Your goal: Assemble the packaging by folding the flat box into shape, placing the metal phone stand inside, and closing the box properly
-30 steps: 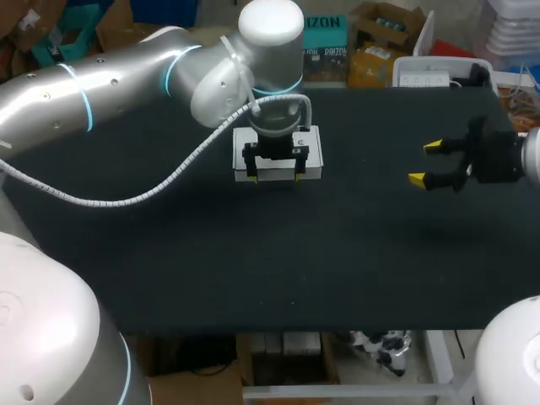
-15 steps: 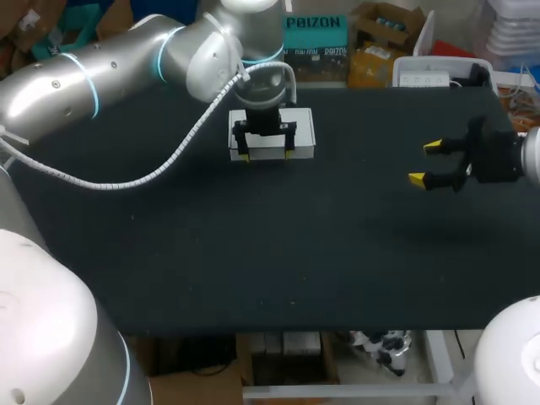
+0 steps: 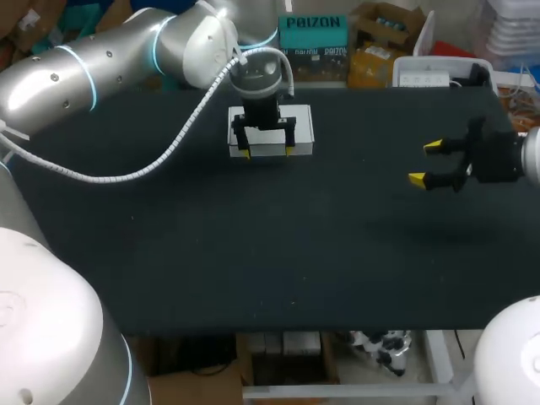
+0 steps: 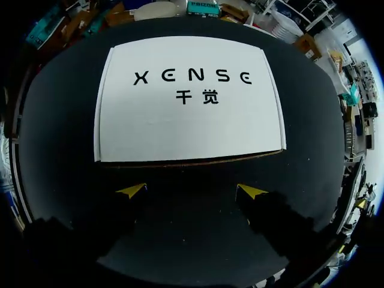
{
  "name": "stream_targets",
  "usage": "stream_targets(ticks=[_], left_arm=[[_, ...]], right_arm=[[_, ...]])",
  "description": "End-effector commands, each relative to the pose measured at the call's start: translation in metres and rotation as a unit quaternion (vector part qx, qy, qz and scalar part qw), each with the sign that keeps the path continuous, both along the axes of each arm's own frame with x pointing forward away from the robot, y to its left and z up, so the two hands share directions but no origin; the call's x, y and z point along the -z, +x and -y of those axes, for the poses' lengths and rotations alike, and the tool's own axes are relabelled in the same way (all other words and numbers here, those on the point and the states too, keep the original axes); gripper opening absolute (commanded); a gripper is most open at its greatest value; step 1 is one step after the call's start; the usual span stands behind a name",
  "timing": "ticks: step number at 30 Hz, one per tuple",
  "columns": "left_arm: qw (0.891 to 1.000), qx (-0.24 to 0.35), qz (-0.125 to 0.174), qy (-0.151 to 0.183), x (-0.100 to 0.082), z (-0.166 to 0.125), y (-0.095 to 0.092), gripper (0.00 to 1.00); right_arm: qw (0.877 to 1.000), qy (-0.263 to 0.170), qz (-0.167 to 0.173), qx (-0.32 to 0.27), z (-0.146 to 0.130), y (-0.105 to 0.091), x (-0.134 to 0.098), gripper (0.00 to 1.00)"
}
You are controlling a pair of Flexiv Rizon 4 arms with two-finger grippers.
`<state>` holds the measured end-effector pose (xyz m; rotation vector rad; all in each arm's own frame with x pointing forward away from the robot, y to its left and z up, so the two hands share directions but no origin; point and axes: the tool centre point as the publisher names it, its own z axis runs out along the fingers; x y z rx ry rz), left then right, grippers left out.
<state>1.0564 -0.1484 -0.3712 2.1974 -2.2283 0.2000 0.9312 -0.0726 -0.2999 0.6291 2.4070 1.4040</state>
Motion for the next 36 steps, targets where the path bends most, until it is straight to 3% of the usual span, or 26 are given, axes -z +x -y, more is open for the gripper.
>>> stream_targets(ticks=[1, 4, 6, 12, 23, 30, 36], left_arm=[[0.997, 0.011, 0.080, -0.014, -0.025, -0.019, -0.046, 1.00], [0.992, 0.032, 0.118, -0.032, -0.032, -0.029, -0.061, 1.00], [0.985, 0.060, 0.147, -0.063, -0.034, -0.036, -0.067, 1.00], [0.965, 0.085, 0.229, -0.090, -0.044, -0.052, -0.087, 1.00], [0.938, 0.136, 0.287, -0.136, -0.057, -0.071, -0.101, 1.00], [0.916, 0.171, 0.334, -0.144, -0.057, -0.078, -0.111, 1.00], [0.908, 0.183, 0.348, -0.145, -0.059, -0.077, -0.114, 1.00]], right_arm=[[1.000, 0.003, 0.001, -0.003, 0.002, 0.000, 0.000, 1.00], [1.000, 0.003, 0.001, -0.003, 0.002, 0.000, 0.000, 1.00], [1.000, 0.003, 0.001, -0.003, 0.002, 0.000, 0.000, 1.00], [1.000, 0.003, 0.001, -0.003, 0.002, 0.000, 0.000, 1.00], [1.000, 0.003, 0.001, -0.003, 0.002, 0.000, 0.000, 1.00], [1.000, 0.003, 0.001, -0.003, 0.002, 0.000, 0.000, 1.00], [1.000, 0.003, 0.001, -0.003, 0.002, 0.000, 0.000, 1.00]])
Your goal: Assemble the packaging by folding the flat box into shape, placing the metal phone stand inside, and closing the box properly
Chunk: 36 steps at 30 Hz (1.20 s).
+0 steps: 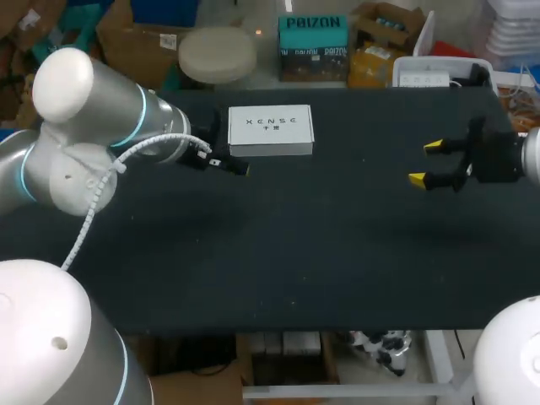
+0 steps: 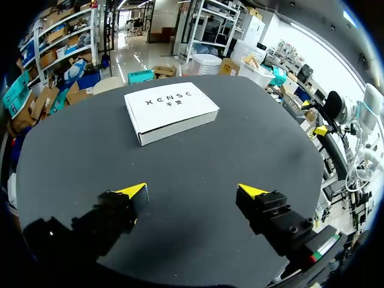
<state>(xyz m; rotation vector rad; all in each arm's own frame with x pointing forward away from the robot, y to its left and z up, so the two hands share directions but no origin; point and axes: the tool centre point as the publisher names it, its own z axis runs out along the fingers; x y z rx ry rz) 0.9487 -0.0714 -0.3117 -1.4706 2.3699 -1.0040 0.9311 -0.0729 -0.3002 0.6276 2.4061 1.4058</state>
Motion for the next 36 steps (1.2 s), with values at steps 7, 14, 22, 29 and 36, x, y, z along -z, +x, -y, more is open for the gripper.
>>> stream_targets(ticks=[7, 14, 22, 29, 36], left_arm=[[0.995, 0.020, 0.094, -0.035, -0.004, 0.003, -0.008, 1.00], [0.990, 0.071, 0.122, 0.006, -0.008, 0.008, -0.016, 1.00], [0.980, 0.148, 0.129, 0.006, -0.005, 0.000, -0.032, 1.00], [0.954, 0.270, 0.120, -0.049, -0.010, -0.022, -0.033, 1.00], [0.949, 0.292, 0.109, -0.047, -0.010, -0.025, -0.033, 1.00]], right_arm=[[1.000, 0.003, 0.000, -0.002, 0.001, 0.000, 0.000, 1.00], [1.000, 0.003, 0.000, -0.002, 0.001, 0.000, 0.000, 1.00], [1.000, 0.003, 0.000, -0.002, 0.001, 0.000, 0.000, 1.00], [1.000, 0.003, 0.000, -0.002, 0.001, 0.000, 0.000, 1.00], [1.000, 0.003, 0.000, -0.002, 0.001, 0.000, 0.000, 1.00]])
